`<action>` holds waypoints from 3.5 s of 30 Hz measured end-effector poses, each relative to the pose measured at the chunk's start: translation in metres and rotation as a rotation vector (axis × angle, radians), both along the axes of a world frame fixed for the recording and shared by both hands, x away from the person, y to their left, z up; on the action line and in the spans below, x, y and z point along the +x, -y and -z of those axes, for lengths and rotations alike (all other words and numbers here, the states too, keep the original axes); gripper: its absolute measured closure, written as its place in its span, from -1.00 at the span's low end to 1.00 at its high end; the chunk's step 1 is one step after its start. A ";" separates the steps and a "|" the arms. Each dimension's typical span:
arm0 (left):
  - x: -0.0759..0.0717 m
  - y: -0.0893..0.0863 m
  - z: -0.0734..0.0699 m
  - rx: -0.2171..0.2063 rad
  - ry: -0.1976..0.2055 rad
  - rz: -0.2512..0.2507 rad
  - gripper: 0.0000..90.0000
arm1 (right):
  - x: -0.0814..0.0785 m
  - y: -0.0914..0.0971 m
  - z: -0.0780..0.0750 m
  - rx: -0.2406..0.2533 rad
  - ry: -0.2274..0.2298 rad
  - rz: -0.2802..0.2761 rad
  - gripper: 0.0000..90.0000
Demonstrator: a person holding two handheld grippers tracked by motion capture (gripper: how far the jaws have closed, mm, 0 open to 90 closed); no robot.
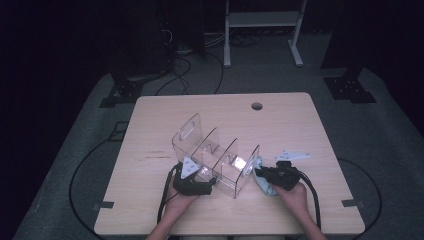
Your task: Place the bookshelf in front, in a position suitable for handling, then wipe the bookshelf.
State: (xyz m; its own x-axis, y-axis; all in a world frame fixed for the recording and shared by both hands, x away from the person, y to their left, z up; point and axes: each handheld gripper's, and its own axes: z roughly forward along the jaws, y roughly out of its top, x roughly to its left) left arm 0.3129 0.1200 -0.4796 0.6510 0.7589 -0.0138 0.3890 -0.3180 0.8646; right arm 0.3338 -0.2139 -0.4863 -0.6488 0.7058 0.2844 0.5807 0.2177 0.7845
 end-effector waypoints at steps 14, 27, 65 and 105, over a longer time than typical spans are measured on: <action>0.000 0.000 0.000 0.001 0.000 -0.004 -0.84 | 0.005 0.001 0.005 -0.024 -0.021 0.017 0.76; 0.001 0.000 -0.001 0.006 -0.005 -0.012 -0.84 | 0.000 -0.008 0.004 -0.030 -0.045 -0.014 0.76; 0.002 -0.012 -0.001 0.000 -0.011 -0.059 -0.83 | -0.051 -0.063 -0.006 -0.017 0.006 -0.351 0.75; 0.001 -0.010 -0.001 0.014 -0.006 -0.055 -0.82 | -0.061 -0.048 -0.070 0.120 0.192 -0.258 0.76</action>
